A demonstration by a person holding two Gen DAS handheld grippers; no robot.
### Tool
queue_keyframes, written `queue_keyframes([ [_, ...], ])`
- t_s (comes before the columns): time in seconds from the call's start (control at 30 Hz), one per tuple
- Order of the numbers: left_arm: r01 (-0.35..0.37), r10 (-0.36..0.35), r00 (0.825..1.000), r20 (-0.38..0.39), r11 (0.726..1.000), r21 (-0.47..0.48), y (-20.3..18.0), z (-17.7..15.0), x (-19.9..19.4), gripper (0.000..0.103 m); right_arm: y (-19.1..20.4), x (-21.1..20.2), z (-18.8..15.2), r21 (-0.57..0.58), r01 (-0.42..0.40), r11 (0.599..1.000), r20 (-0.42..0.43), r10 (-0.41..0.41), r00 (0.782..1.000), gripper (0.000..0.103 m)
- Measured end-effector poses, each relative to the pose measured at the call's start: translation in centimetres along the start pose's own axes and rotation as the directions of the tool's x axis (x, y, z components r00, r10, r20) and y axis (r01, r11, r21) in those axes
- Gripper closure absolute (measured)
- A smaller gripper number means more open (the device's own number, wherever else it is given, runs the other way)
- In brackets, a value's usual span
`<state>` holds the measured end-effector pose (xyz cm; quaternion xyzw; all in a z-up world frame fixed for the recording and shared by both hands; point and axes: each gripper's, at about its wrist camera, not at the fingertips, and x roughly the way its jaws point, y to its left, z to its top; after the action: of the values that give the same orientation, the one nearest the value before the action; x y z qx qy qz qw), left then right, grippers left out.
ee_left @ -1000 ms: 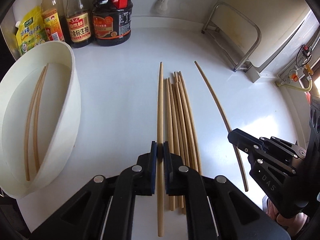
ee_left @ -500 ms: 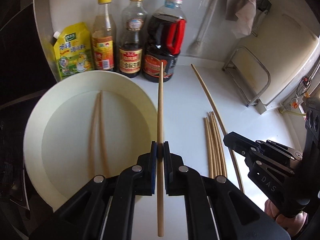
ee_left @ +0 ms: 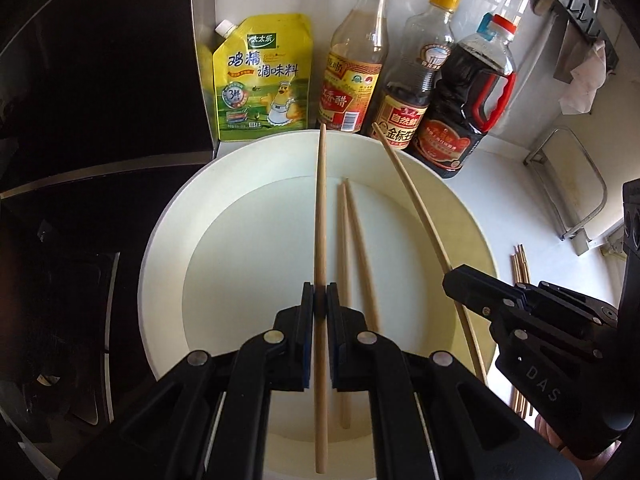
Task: Organize utensils
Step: 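Carry the right gripper's chopstick into the basin while the left carries its own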
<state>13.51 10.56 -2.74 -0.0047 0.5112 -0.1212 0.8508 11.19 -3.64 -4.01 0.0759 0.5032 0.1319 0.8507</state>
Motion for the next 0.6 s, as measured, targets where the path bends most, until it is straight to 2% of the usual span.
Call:
queue_keyframes([
  [0.23,0.012,-0.011,0.998,-0.068,1.0,0.015,1.4,-0.2,3.1,0.096,0.1,3.5,0.0,0.06,0.024,0.998,-0.072,-0.02,0.997,0.097],
  [0.5,0.014,-0.011,0.995,-0.1,0.999,0.03,1.7,0.0,4.4,0.096,-0.4,4.7,-0.3,0.085,0.069,0.994,-0.11,-0.059,0.992,0.097],
  [0.53,0.014,-0.012,0.995,-0.099,1.0,0.025,1.8,0.0,4.5,0.091,-0.5,4.6,-0.4,0.09,0.071,0.993,-0.109,-0.061,0.992,0.096],
  [0.57,0.014,-0.011,0.995,-0.098,1.0,0.023,1.9,0.1,4.6,0.081,-0.6,4.5,-0.4,0.095,0.069,0.993,-0.103,-0.059,0.993,0.094],
  [0.6,0.011,-0.008,0.996,-0.091,1.0,0.024,1.9,0.2,4.4,0.076,-0.7,4.3,-0.5,0.099,0.061,0.993,-0.094,-0.052,0.994,0.084],
])
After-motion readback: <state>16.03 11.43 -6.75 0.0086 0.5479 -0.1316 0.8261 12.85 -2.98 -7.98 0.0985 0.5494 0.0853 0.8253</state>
